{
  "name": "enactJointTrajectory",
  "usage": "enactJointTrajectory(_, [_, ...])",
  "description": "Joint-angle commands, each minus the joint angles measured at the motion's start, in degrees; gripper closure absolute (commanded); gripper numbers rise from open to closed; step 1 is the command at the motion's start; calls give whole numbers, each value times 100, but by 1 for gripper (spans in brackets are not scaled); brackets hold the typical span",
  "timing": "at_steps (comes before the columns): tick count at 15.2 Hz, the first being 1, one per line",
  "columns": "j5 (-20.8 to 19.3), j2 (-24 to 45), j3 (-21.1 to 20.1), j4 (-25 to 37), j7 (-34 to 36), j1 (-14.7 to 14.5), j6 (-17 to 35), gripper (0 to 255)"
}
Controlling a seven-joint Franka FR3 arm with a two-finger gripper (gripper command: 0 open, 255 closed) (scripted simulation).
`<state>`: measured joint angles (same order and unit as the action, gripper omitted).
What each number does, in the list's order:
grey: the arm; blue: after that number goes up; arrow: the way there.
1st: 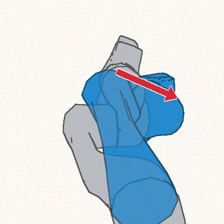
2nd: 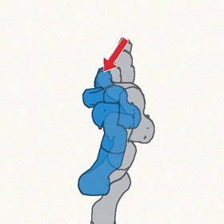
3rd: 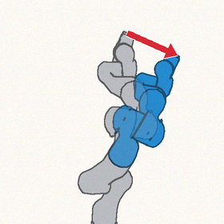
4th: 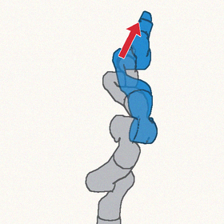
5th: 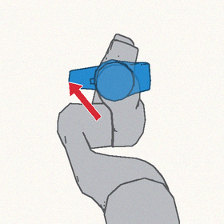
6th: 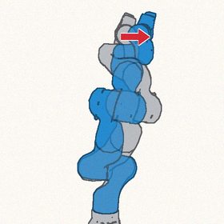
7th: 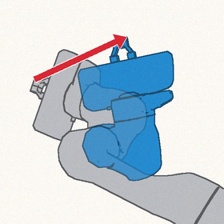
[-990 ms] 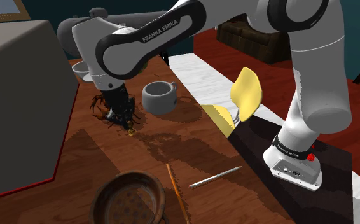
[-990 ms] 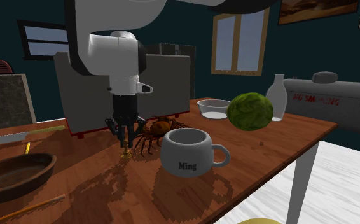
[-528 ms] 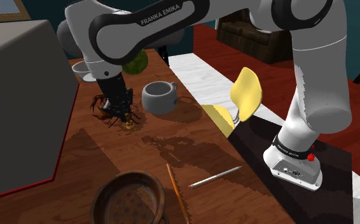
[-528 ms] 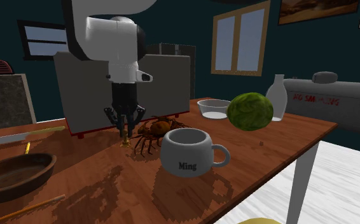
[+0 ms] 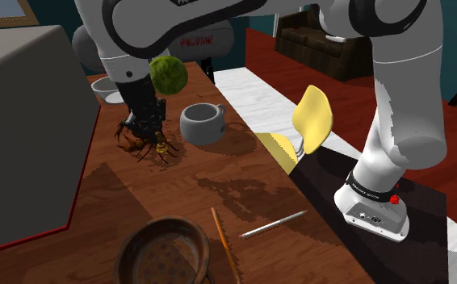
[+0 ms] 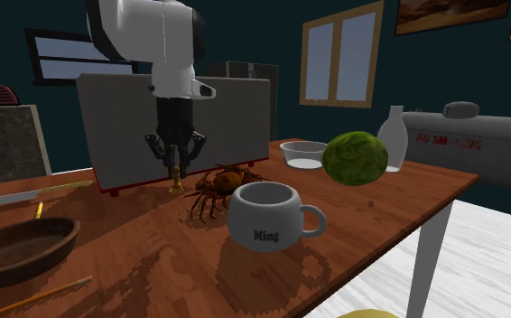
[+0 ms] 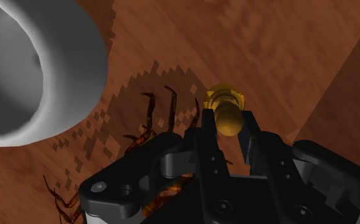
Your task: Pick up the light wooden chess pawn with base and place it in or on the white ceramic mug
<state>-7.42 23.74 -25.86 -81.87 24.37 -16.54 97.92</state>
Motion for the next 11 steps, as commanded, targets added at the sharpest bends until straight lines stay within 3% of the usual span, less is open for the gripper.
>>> enactJointTrajectory(1, [0, 9, -4, 186, -4, -17, -177, 255])
enactJointTrajectory(11, [-26, 95, -20, 1093, 6, -130, -995, 255])
